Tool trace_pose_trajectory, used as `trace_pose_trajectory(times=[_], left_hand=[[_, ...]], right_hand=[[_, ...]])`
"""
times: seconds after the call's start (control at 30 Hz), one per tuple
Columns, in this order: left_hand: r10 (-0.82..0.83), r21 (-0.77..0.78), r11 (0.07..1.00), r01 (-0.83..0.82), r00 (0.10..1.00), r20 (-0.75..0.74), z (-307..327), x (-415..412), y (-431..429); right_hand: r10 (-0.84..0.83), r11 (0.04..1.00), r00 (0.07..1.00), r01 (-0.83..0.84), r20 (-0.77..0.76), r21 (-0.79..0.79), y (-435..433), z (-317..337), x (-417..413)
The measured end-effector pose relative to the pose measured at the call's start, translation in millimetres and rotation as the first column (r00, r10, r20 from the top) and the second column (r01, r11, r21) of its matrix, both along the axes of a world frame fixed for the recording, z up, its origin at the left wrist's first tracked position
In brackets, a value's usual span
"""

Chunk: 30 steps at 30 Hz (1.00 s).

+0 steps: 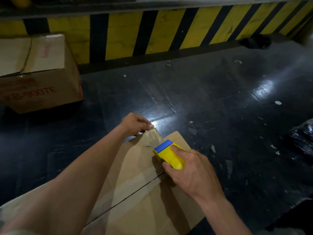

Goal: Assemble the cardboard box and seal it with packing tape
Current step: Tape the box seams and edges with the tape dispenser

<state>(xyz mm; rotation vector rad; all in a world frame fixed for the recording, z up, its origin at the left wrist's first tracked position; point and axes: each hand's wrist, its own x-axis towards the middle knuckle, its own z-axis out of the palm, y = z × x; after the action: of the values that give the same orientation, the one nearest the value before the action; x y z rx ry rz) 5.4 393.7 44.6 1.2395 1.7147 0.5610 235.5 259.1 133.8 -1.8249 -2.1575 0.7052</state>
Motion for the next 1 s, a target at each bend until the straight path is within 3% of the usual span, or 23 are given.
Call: trace_pose_trajectory(times=[0.2, 0.33, 0.43, 0.53, 0.67, 1.0], left_hand=[[-0.050, 0.077, 0.995, 0.069, 0.973, -0.227, -16, 0, -11], [0.069, 0.325, 0.946, 0.010, 0.971, -0.230, -5, 3, -13], [0.014, 0.430, 0.896, 0.114, 0.959, -0.284, 9, 13, -20], [-0.091, 0.355, 0.910, 0.213, 0.939, -0.330, 6, 15, -34], [-0.114, 0.314, 0.922, 0.225, 0.935, -0.335, 3, 11, -37], [-0.036, 0.319, 0.941, 0.114, 0.970, -0.240, -3, 13, -48]], right_hand=[[-0.002, 1.000, 1.000, 0.001, 0.016, 0.015, -2, 0, 0], [0.002, 1.000, 1.000, -0.002, 0.005, 0.017, -2, -2, 1], [-0.004, 1.000, 1.000, 0.004, 0.014, 0.030, -2, -3, 0], [-0.005, 0.999, 1.000, 0.005, 0.017, 0.036, -3, -3, 0], [0.004, 0.999, 1.000, -0.005, 0.025, 0.042, -3, -3, 0], [0.035, 0.999, 0.999, -0.035, 0.023, -0.014, 1, 13, 1]])
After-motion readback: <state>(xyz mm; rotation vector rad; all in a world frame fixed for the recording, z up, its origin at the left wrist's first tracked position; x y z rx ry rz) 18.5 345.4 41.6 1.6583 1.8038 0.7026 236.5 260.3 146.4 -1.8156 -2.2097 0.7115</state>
